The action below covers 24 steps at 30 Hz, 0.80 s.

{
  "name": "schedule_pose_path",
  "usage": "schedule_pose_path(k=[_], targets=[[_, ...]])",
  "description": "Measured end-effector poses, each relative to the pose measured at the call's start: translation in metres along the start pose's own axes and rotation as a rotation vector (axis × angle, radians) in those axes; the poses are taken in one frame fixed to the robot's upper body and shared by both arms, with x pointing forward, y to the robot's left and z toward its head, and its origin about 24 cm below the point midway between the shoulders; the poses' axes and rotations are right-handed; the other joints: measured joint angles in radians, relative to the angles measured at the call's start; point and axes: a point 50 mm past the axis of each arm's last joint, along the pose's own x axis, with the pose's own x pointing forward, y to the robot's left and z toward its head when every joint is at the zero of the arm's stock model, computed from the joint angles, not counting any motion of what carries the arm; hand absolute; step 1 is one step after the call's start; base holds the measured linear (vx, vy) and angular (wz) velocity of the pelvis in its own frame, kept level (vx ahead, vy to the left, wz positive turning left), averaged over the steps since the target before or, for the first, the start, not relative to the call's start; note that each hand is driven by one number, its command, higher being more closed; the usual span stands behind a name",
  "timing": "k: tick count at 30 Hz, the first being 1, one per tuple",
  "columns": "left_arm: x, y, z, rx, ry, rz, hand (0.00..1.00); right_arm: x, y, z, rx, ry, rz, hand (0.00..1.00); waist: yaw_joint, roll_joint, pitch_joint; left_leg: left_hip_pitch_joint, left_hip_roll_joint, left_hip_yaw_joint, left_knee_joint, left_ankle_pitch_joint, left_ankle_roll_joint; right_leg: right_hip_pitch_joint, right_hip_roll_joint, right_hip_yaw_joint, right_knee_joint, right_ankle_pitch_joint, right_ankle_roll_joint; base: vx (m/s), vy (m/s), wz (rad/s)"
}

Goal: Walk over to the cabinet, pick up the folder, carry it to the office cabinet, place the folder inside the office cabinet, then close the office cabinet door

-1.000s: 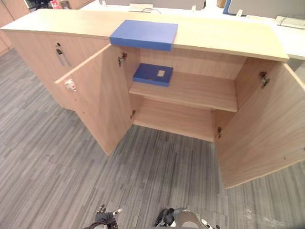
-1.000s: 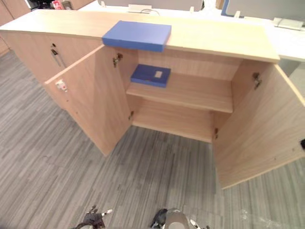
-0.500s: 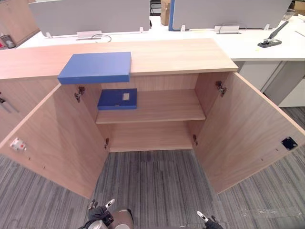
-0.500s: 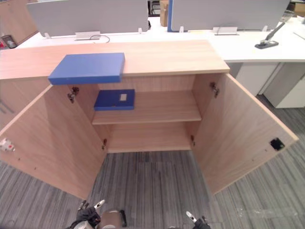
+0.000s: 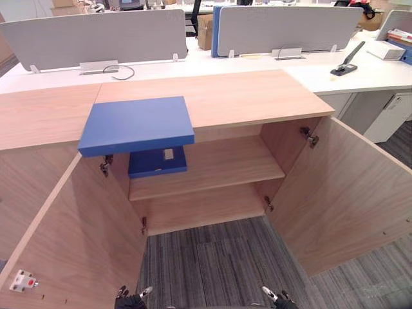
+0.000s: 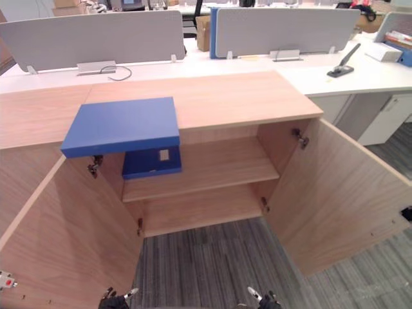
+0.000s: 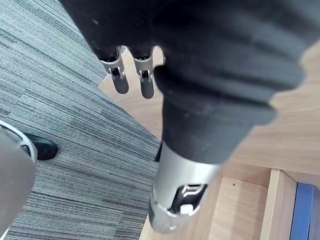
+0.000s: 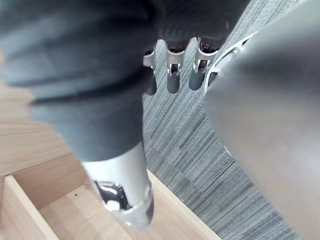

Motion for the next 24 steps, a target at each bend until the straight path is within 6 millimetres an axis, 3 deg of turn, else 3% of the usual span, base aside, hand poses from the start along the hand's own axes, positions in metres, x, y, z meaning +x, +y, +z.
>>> schedule_pose_path(k=[3, 5, 6, 10, 12, 14, 15, 17, 19, 22, 23, 24], targets=[[0.000, -0.002, -0.001, -0.006, 0.004, -0.010, 0.00, 0.000, 0.006, 0.001, -0.023, -0.004, 0.030, 0.00, -0.015, 0.008, 0.009, 0.015, 0.031, -0.028, -0.005, -0.015, -0.012, -0.012, 0.095, 0.004, -0.140, -0.039, 0.005, -0.01, -0.129, 0.12], [0.001, -0.003, 0.001, -0.008, -0.001, -0.013, 0.00, 0.000, 0.007, 0.001, -0.026, -0.001, 0.040, 0.00, -0.016, -0.006, 0.021, 0.014, 0.035, -0.045, 0.014, -0.026, -0.036, 0.001, 0.137, 0.028, -0.244, -0.042, 0.008, -0.02, -0.217, 0.23], [-0.002, -0.007, -0.004, -0.029, 0.013, -0.018, 0.00, 0.001, 0.005, 0.004, -0.021, -0.008, 0.038, 0.00, -0.014, 0.016, 0.014, 0.015, 0.051, -0.053, 0.018, -0.025, -0.051, 0.012, 0.160, 0.006, -0.268, -0.052, 0.002, 0.03, -0.208, 0.25], [-0.003, -0.006, -0.004, -0.104, 0.003, 0.003, 0.00, 0.001, 0.006, 0.004, -0.036, -0.004, 0.043, 0.00, -0.012, 0.019, 0.017, 0.013, 0.107, -0.117, 0.024, -0.018, -0.099, 0.074, 0.208, -0.096, -0.318, -0.056, -0.022, 0.10, -0.237, 0.50], [-0.004, -0.004, -0.006, -0.143, 0.005, 0.017, 0.00, 0.001, 0.007, 0.004, -0.044, 0.000, 0.047, 0.00, -0.009, 0.019, 0.016, 0.002, 0.128, -0.140, 0.071, -0.045, -0.107, 0.107, 0.219, -0.131, -0.339, -0.056, -0.023, 0.08, -0.075, 0.37], [-0.005, 0.000, -0.007, -0.207, 0.004, 0.041, 0.00, 0.002, 0.011, 0.005, -0.059, -0.001, 0.061, 0.00, -0.004, 0.020, 0.016, -0.068, 0.153, -0.152, 0.221, -0.114, -0.123, 0.138, 0.238, -0.165, -0.365, -0.060, -0.029, 0.10, -0.007, 0.40], [-0.005, 0.001, -0.006, -0.226, 0.002, 0.050, 0.00, 0.002, 0.011, 0.005, -0.059, -0.002, 0.060, 0.00, -0.004, 0.021, 0.015, -0.100, 0.162, -0.151, 0.284, -0.134, -0.119, 0.141, 0.245, -0.166, -0.370, -0.060, -0.030, 0.08, 0.069, 0.25], [-0.004, 0.005, -0.005, -0.280, 0.002, 0.077, 0.00, 0.002, 0.011, 0.004, -0.047, 0.006, 0.058, 0.00, 0.013, 0.022, 0.020, -0.243, 0.210, -0.120, 0.566, -0.156, -0.109, 0.160, 0.261, -0.167, -0.371, -0.064, -0.030, 0.12, 0.103, 0.04], [-0.004, 0.006, -0.003, -0.312, 0.001, 0.086, 0.00, 0.001, 0.010, 0.002, -0.021, 0.012, 0.049, 0.00, 0.019, 0.028, 0.036, -0.267, 0.261, -0.053, 0.671, -0.156, -0.109, 0.196, 0.277, -0.168, -0.389, -0.064, -0.029, 0.16, 0.103, 0.02], [-0.002, 0.004, 0.003, -0.287, -0.013, 0.049, 0.00, 0.001, 0.012, 0.000, 0.011, 0.020, 0.040, 0.00, 0.038, 0.008, 0.033, -0.272, 0.254, -0.020, 0.692, -0.142, -0.090, 0.221, 0.260, -0.166, -0.433, -0.047, -0.021, 0.12, 0.101, 0.05], [-0.001, 0.003, 0.005, -0.349, -0.013, 0.031, 0.00, 0.002, 0.014, 0.002, 0.022, 0.015, 0.037, 0.00, 0.041, 0.001, 0.040, -0.265, 0.230, -0.021, 0.627, -0.195, -0.076, 0.222, 0.240, -0.165, -0.432, -0.042, -0.015, 0.06, 0.115, 0.07], [-0.001, 0.001, 0.004, -0.382, -0.007, 0.023, 0.00, 0.002, 0.012, 0.004, 0.022, 0.009, 0.033, 0.00, 0.037, 0.012, 0.040, -0.263, 0.222, -0.028, 0.558, -0.187, -0.075, 0.219, 0.237, -0.165, -0.429, -0.040, -0.012, 0.06, 0.141, 0.18]])
